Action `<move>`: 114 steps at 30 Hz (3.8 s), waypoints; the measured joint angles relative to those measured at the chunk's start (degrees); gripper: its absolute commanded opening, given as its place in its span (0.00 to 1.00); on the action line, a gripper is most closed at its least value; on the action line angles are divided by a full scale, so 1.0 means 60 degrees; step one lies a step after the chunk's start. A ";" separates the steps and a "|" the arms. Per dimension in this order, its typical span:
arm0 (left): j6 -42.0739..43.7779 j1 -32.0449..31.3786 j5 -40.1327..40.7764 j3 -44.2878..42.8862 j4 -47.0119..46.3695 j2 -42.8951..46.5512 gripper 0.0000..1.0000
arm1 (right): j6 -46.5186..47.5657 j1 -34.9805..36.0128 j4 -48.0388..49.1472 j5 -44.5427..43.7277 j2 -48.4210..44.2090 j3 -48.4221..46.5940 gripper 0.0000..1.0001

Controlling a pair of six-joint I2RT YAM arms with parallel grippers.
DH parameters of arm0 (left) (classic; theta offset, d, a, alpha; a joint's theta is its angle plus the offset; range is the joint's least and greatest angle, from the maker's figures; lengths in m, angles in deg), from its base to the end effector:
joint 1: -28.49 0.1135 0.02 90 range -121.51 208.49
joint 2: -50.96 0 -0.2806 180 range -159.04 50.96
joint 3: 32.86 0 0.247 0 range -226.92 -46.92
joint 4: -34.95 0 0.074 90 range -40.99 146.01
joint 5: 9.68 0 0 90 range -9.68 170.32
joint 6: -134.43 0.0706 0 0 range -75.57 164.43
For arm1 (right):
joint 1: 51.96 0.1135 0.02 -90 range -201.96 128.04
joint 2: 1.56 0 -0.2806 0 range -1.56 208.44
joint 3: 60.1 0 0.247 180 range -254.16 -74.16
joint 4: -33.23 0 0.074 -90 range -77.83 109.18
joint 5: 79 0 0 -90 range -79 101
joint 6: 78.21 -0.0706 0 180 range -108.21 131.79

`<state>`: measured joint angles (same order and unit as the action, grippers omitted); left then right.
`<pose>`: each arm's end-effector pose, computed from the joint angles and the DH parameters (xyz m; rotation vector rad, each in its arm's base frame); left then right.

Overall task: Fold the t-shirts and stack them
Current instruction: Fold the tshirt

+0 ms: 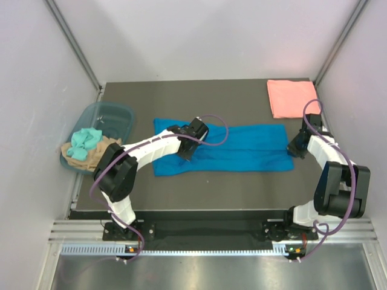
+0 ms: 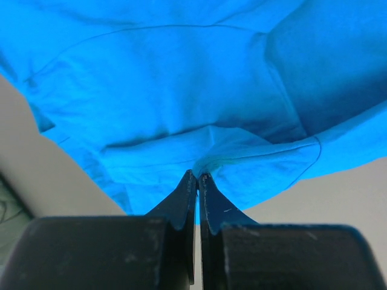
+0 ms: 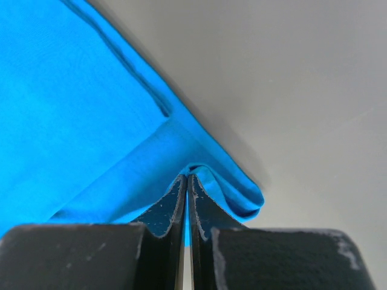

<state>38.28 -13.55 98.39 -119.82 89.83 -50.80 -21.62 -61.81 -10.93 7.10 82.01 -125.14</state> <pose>0.2857 -0.2282 0.1928 0.7546 2.5785 0.1933 0.2840 -0.0542 0.1855 1.0014 2.4656 0.0433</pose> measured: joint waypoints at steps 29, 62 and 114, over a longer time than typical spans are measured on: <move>-0.0229 0.0229 0.1038 -0.1479 0.1228 -0.1202 0.00 | 0.0084 0.0000 0.0106 -0.0342 0.0641 -0.0022 0.00; -0.0222 0.0251 0.1104 -0.1996 0.2025 -0.1876 0.18 | 0.0106 0.0000 0.0051 -0.0193 0.1555 -0.1082 0.24; -0.2918 0.5431 -0.4870 0.1993 -0.1268 0.0572 0.42 | 0.4896 0.8506 0.4135 0.4375 0.4248 -0.4473 0.42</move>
<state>20.77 19.04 69.16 -107.86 82.22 -47.36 7.75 -10.77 13.87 33.35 107.50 -151.98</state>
